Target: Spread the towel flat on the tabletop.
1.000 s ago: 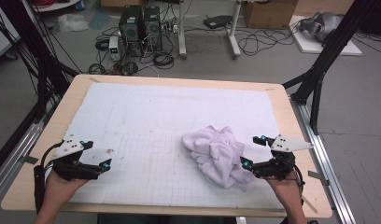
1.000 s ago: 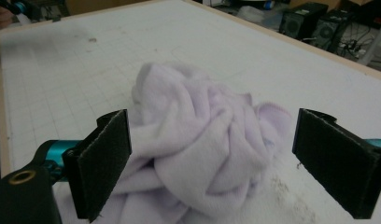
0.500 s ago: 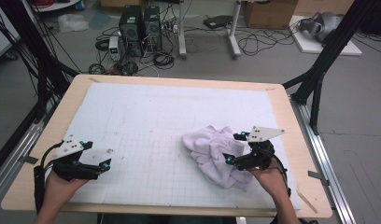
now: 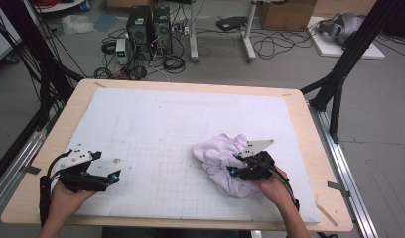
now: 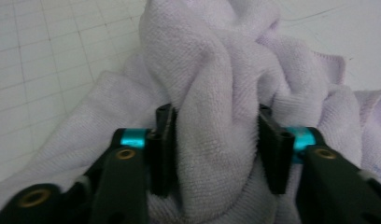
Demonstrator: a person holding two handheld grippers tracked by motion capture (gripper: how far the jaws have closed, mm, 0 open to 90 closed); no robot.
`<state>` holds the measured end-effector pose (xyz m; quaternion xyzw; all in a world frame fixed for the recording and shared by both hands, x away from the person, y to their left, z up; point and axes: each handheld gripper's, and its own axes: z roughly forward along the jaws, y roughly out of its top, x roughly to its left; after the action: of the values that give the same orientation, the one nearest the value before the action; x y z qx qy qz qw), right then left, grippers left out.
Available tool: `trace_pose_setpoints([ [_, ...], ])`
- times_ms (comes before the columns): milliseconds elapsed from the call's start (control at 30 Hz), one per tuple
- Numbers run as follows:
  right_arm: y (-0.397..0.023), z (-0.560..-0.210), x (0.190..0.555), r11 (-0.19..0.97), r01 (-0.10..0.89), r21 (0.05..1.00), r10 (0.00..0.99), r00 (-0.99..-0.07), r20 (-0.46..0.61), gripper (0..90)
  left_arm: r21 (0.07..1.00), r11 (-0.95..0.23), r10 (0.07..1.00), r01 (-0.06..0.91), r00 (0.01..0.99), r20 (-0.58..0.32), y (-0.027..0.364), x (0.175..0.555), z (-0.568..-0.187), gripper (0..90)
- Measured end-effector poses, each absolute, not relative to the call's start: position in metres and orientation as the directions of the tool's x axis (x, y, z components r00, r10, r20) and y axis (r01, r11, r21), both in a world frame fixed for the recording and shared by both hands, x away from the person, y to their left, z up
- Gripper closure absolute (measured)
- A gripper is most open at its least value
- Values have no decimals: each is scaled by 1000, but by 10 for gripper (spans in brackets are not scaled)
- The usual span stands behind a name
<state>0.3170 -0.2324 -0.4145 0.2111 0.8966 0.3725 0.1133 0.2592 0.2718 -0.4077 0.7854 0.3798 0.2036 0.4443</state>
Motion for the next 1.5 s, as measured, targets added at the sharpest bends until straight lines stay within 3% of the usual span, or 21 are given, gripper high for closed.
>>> trace_pose_setpoints([
  [133, -233, -411, 320, 609, 326, 723, 468, -884, 4, 662, 853, -314, 778, 416, 629, -20, 272, 259, -408, 46],
  [333, -225, -382, 330, 544, 347, 764, 460, -885, 75, 684, 852, -315, 778, 417, 628, -20, 272, 260, -408, 46],
  [833, -129, -290, 341, 438, 190, 879, 296, -953, 59, 683, 863, -294, 788, 412, 615, -25, 275, 260, -405, 46],
  [967, -105, -279, 333, 421, 153, 894, 247, -968, 49, 677, 863, -295, 787, 410, 617, -24, 275, 260, -405, 46],
  [1100, -93, -298, 329, 456, 172, 873, 231, -970, 71, 667, 862, -299, 784, 410, 621, -24, 274, 260, -405, 46],
  [1167, -89, -323, 324, 493, 198, 847, 230, -969, 93, 652, 862, -298, 782, 409, 623, -26, 273, 259, -405, 46],
  [1233, -92, -371, 315, 553, 253, 794, 258, -958, 126, 620, 862, -299, 776, 410, 630, -31, 272, 260, -405, 46],
  [1300, -94, -380, 312, 567, 264, 781, 267, -955, 129, 604, 861, -302, 770, 410, 637, -33, 269, 261, -406, 46],
  [1367, -103, -400, 297, 584, 283, 761, 264, -953, 151, 476, 859, -308, 763, 408, 646, -34, 264, 262, -406, 46],
  [1433, -110, -398, 291, 571, 293, 767, 263, -950, 167, 364, 859, -316, 752, 402, 658, -32, 257, 263, -406, 49],
  [1467, -110, -398, 291, 571, 293, 767, 263, -950, 167, 364, 859, -321, 744, 397, 667, -30, 254, 263, -405, 49],
  [1500, -118, -389, 286, 546, 281, 790, 261, -952, 158, 300, 862, -326, 733, 389, 680, -30, 251, 264, -405, 86],
])
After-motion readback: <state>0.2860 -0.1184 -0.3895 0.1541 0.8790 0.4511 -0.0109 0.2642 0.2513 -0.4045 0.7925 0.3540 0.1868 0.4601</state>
